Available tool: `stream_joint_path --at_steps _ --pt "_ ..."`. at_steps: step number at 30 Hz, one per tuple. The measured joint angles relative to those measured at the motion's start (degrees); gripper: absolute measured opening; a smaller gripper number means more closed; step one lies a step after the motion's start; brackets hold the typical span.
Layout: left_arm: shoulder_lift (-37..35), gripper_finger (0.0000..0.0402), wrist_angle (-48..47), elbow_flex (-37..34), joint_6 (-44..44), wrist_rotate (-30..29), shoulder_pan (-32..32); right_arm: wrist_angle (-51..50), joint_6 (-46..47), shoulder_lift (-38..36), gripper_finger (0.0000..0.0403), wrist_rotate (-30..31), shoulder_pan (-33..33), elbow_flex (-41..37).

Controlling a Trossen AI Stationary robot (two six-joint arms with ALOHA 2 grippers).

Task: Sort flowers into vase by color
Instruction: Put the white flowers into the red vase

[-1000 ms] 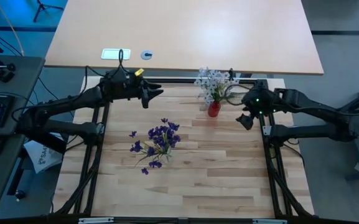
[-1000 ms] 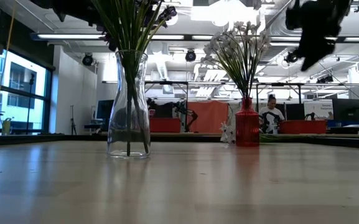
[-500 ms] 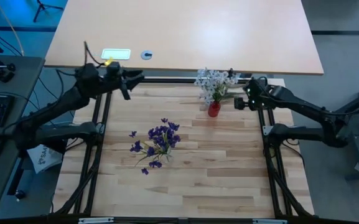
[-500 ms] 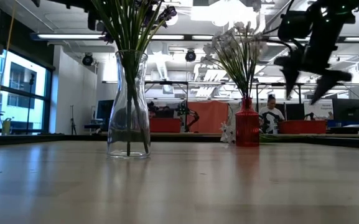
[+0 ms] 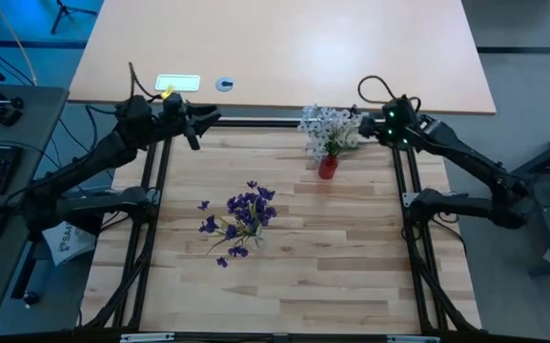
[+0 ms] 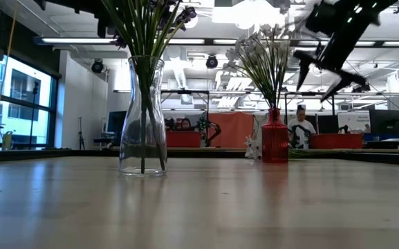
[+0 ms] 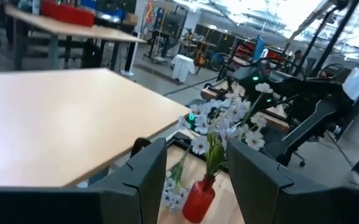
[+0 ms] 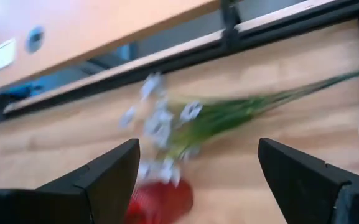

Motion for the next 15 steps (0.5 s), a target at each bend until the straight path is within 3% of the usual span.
stream_joint_path --at_steps 8,15 --pt "5.1 0.0156 2.7 0.0 -5.7 -0.8 0.0 10.0 -13.7 19.6 0.0321 -11.4 -10.2 0.0" --pt "5.6 0.0156 3.3 0.0 -9.7 -0.8 0.0 2.1 -28.3 30.7 0.0321 -16.6 -15.7 4.3"
